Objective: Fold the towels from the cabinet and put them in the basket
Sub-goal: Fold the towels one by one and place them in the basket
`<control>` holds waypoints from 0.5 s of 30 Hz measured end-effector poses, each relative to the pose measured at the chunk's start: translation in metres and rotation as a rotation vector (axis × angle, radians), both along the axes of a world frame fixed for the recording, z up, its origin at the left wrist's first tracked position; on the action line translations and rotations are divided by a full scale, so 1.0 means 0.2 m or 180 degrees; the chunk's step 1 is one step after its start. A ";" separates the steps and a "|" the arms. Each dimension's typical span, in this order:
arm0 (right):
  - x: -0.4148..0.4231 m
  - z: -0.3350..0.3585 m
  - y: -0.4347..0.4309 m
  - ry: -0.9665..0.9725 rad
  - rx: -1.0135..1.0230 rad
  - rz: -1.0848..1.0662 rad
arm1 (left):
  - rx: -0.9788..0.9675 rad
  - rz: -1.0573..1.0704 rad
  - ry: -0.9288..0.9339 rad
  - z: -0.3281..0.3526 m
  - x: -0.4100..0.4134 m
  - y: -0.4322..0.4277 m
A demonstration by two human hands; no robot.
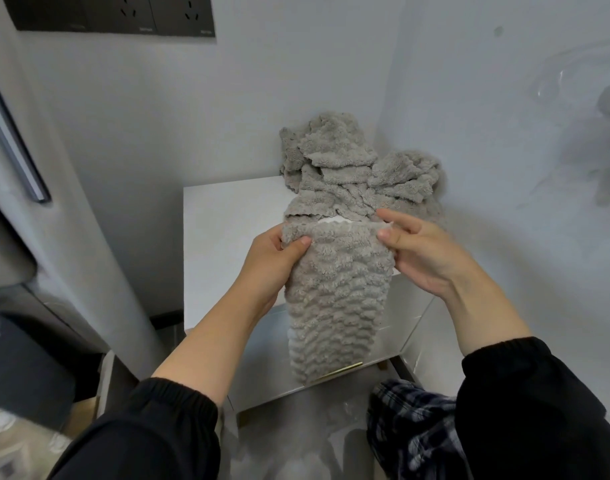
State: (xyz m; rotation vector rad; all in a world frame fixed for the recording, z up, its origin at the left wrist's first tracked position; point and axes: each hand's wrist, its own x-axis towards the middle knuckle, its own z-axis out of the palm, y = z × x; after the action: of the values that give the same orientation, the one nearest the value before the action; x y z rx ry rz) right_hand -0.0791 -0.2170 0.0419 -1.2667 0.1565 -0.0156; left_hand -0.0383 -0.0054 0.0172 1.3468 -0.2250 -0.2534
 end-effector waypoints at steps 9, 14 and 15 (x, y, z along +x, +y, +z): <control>0.01 -0.03 0.02 0.0181 -0.1554 -0.0401 | 0.0456 0.0177 -0.0161 0.03 0.02 0.06; 0.00 -0.02 0.04 0.0094 -0.1651 -0.0657 | 0.1313 0.0188 -0.0496 0.09 0.04 0.13; 0.00 -0.02 0.05 0.0132 -0.1582 -0.0581 | 0.1626 0.0244 -0.0643 0.08 0.06 0.14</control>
State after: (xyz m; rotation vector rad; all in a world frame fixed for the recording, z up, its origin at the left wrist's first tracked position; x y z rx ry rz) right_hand -0.0785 -0.2062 0.0386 -1.7451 0.3173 -0.1957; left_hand -0.0269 0.0230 0.0342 1.8869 -0.2891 -0.1111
